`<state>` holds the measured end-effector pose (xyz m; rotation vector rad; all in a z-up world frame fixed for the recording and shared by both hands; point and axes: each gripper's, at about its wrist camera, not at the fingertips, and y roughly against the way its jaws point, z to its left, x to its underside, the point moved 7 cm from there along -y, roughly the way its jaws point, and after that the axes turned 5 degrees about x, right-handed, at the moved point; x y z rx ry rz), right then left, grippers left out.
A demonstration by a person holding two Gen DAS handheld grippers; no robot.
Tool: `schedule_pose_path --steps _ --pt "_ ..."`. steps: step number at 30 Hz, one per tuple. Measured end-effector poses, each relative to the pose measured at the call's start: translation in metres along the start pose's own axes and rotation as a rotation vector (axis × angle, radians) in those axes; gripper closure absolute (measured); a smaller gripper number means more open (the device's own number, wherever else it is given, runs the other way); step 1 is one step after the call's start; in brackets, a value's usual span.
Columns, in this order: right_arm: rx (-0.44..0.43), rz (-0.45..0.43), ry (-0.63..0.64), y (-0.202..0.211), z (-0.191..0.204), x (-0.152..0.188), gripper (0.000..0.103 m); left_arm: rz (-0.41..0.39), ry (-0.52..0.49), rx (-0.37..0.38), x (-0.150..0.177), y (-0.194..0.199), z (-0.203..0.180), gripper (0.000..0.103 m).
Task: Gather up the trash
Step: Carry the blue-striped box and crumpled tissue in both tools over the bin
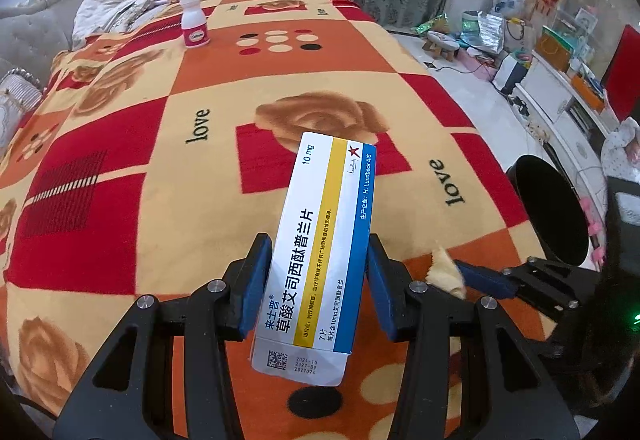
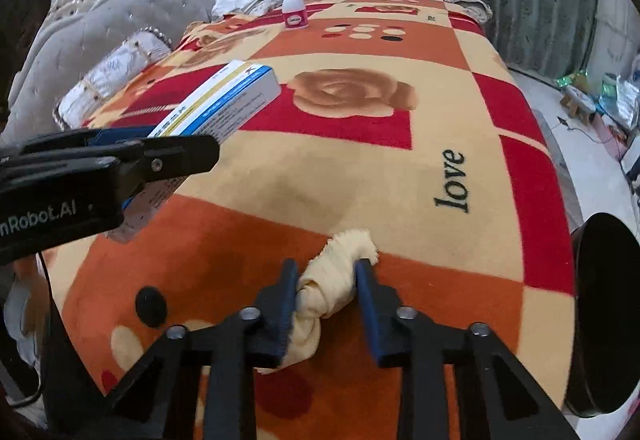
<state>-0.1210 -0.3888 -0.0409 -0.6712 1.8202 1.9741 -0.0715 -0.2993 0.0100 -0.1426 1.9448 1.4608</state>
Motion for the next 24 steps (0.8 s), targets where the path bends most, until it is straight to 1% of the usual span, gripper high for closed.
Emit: schedule_pose_path --steps 5,9,17,24 --pt "0.011 -0.034 -0.035 0.024 -0.026 -0.001 0.078 -0.004 -0.017 0.035 -0.004 -0.002 -0.022 0.058" --pt "0.017 -0.061 -0.091 0.046 -0.053 0.001 0.078 -0.006 -0.043 0.064 -0.007 -0.003 -0.046 0.058" --pt "0.103 -0.093 -0.119 0.075 -0.092 0.004 0.078 -0.008 -0.105 0.117 -0.016 -0.007 -0.098 0.058" --pt "0.162 -0.105 -0.159 0.091 -0.129 0.010 0.078 -0.004 -0.155 0.157 -0.022 -0.011 -0.140 0.058"
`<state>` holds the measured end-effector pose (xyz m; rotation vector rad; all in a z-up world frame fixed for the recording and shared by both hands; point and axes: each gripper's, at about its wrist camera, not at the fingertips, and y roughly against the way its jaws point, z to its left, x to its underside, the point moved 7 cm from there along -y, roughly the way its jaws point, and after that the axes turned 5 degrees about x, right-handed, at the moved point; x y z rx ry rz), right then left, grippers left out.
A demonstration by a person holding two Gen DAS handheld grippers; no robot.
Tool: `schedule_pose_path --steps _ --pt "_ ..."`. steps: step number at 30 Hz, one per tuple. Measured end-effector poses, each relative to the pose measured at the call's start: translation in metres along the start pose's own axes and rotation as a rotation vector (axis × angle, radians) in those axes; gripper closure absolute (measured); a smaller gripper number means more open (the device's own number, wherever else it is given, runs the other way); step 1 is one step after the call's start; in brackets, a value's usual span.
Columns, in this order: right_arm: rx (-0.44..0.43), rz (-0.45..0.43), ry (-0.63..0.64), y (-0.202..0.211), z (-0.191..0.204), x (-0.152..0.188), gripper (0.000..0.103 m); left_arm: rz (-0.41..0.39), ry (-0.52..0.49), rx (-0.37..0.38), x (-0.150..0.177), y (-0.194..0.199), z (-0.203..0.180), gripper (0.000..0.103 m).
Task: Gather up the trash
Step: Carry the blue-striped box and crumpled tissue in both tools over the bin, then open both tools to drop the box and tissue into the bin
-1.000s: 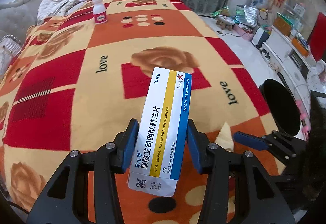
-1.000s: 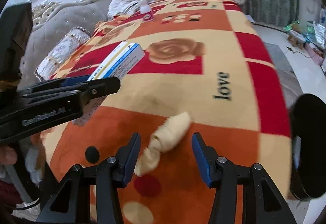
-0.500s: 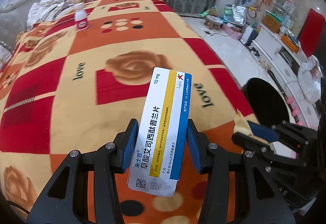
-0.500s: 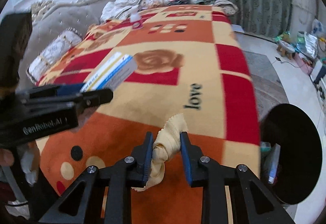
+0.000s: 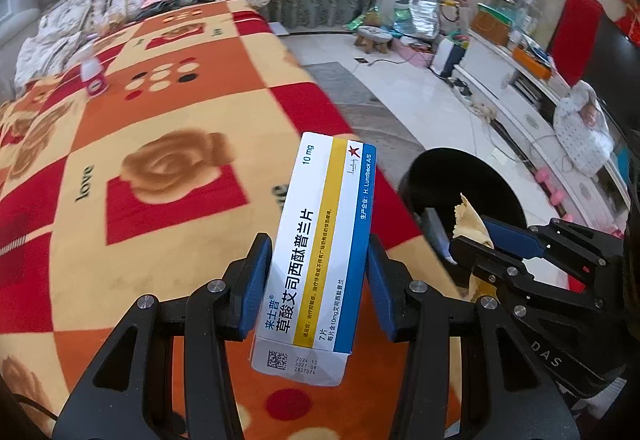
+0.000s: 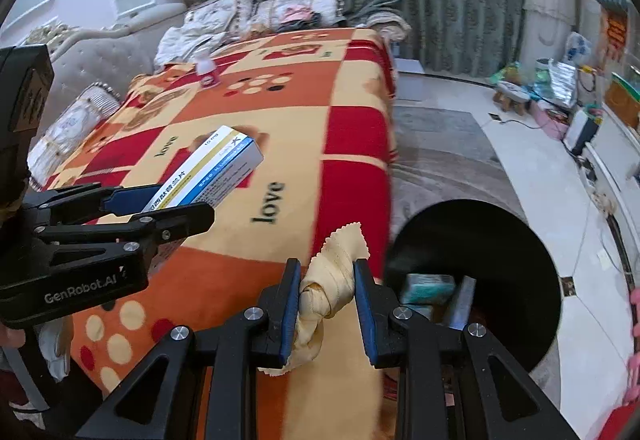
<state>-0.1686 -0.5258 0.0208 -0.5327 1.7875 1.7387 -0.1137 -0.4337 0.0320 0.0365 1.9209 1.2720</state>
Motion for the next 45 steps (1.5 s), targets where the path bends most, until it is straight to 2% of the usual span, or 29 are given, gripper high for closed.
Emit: schedule_pose_path --steps 17,32,45 --pt "0.073 0.010 -0.085 0.005 -0.071 0.008 0.078 0.040 -0.039 0.071 -0.015 -0.034 -0.053 0.058" --pt "0.106 0.024 -0.115 0.001 -0.103 0.014 0.078 0.061 -0.042 0.115 -0.020 -0.052 -0.079 0.058" --pt "0.135 0.040 -0.147 -0.006 -0.135 0.019 0.078 0.106 -0.004 0.183 -0.027 -0.079 -0.103 0.058"
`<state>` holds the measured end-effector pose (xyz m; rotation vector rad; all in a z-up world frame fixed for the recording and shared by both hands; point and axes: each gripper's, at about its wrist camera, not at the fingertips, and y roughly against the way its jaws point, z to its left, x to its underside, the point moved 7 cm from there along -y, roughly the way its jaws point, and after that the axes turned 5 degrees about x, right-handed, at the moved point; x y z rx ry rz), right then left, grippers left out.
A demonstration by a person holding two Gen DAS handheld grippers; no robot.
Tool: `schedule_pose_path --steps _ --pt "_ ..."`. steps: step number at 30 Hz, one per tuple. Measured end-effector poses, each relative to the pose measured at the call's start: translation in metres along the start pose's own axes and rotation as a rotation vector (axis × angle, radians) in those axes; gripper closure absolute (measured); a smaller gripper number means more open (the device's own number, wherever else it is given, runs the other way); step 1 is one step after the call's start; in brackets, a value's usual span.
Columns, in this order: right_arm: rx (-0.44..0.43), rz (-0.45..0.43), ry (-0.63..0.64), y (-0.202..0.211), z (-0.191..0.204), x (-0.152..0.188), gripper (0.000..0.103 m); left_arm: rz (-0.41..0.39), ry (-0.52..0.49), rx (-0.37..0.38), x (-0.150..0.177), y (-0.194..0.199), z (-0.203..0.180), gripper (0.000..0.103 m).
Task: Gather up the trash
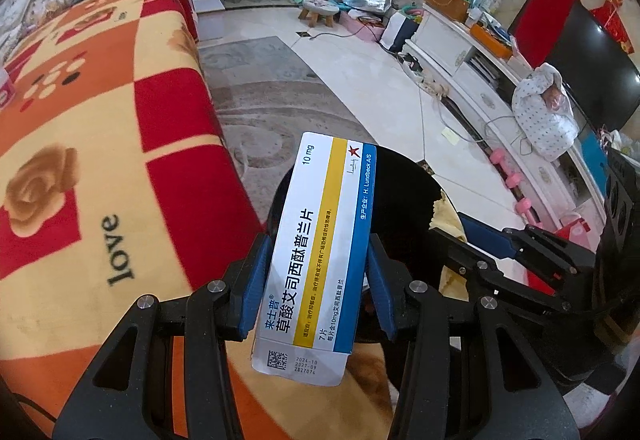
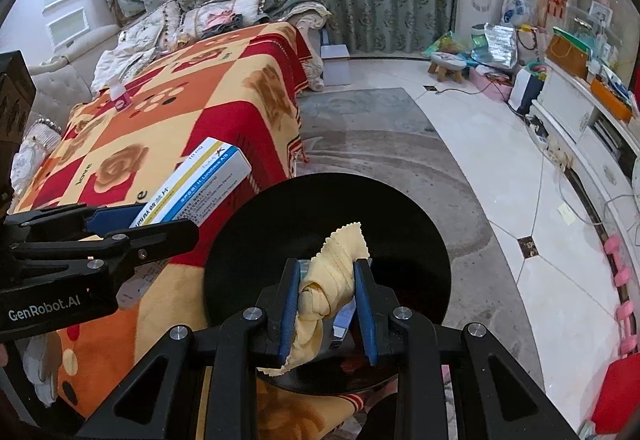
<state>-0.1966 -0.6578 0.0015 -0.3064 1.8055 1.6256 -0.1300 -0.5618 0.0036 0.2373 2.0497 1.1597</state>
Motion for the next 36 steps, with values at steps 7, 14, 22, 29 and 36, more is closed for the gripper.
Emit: schedule_pose_path --steps 7,14,22,29,36 --pt "-0.003 0.023 -0.021 -0.012 -0.011 0.005 0.078 0.006 0.024 0.027 -0.003 -0.011 -0.003 0.058" --pt "-0.008 0.029 -0.044 -0.017 -0.017 0.008 0.077 -0.024 0.017 0.019 -0.006 -0.007 0.001 0.057" --pt "-0.017 0.017 -0.071 -0.012 -0.014 0.007 0.062 -0.046 0.036 0.047 -0.004 0.010 0.004 0.042" --pt "-0.031 -0.024 -0.090 0.011 -0.004 0.008 0.062 -0.127 0.023 -0.008 0.001 0.045 0.010 0.042" --pt "-0.011 -0.105 -0.087 0.048 0.016 0.005 0.062 -0.228 -0.017 -0.078 0.012 0.088 0.009 0.042"
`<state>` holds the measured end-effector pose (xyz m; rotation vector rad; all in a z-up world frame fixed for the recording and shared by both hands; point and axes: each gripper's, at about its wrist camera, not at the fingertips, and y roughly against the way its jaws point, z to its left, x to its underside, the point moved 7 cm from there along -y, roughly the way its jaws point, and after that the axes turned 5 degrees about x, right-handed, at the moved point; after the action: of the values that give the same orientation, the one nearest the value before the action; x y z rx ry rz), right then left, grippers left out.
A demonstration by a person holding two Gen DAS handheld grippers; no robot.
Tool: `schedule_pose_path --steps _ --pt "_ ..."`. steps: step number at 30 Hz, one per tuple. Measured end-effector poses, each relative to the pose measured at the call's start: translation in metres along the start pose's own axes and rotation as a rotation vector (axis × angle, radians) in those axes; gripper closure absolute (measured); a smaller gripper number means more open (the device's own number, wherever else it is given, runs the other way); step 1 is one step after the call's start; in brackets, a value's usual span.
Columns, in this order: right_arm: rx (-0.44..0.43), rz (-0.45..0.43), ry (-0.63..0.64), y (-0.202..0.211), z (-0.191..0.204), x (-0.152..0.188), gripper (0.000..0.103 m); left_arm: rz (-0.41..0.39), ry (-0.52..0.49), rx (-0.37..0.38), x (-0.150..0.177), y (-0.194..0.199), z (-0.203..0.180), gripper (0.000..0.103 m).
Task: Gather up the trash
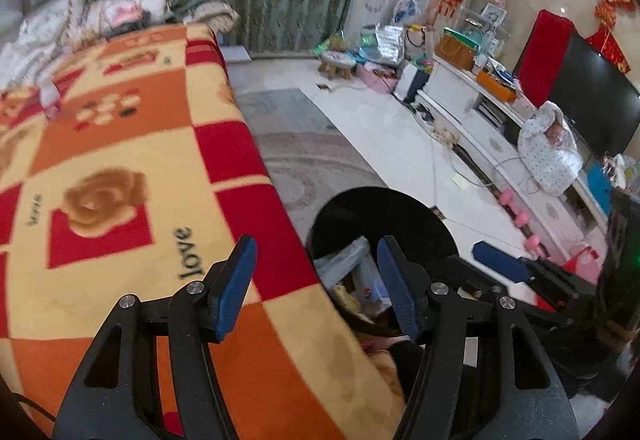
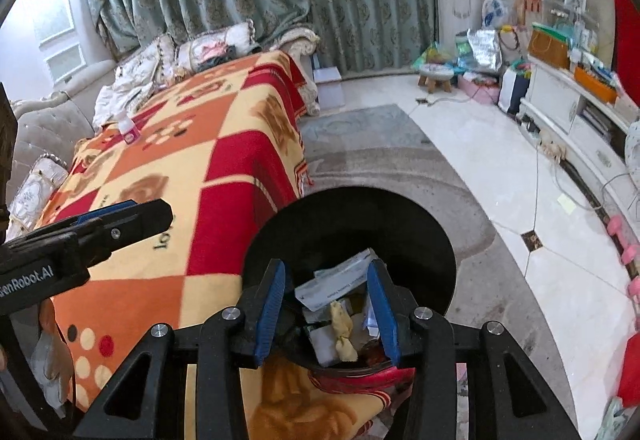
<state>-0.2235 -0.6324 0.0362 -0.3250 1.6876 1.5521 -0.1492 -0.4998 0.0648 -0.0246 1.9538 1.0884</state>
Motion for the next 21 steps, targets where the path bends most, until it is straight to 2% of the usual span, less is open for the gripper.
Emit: schedule_pose_path --steps 5,13,18,21 --pt "0.010 -0.058 -0.002 0.024 0.012 -0.008 0.062 -0.053 -0.007 0.007 -0.003 0.028 0.005 0.042" --pt "0.037 -0.126 0.005 0.056 0.027 -0.018 0.059 -0.139 -0.047 -0.034 -0.007 0.065 0.006 0.042" --pt "0.043 -0.164 0.016 0.070 0.035 -0.022 0.048 -0.163 -0.061 -0.036 -0.007 0.079 0.006 0.041" --pt "0.051 -0.180 0.030 0.076 0.040 -0.025 0.046 -0.182 -0.066 -0.042 -0.007 0.085 0.005 0.042"
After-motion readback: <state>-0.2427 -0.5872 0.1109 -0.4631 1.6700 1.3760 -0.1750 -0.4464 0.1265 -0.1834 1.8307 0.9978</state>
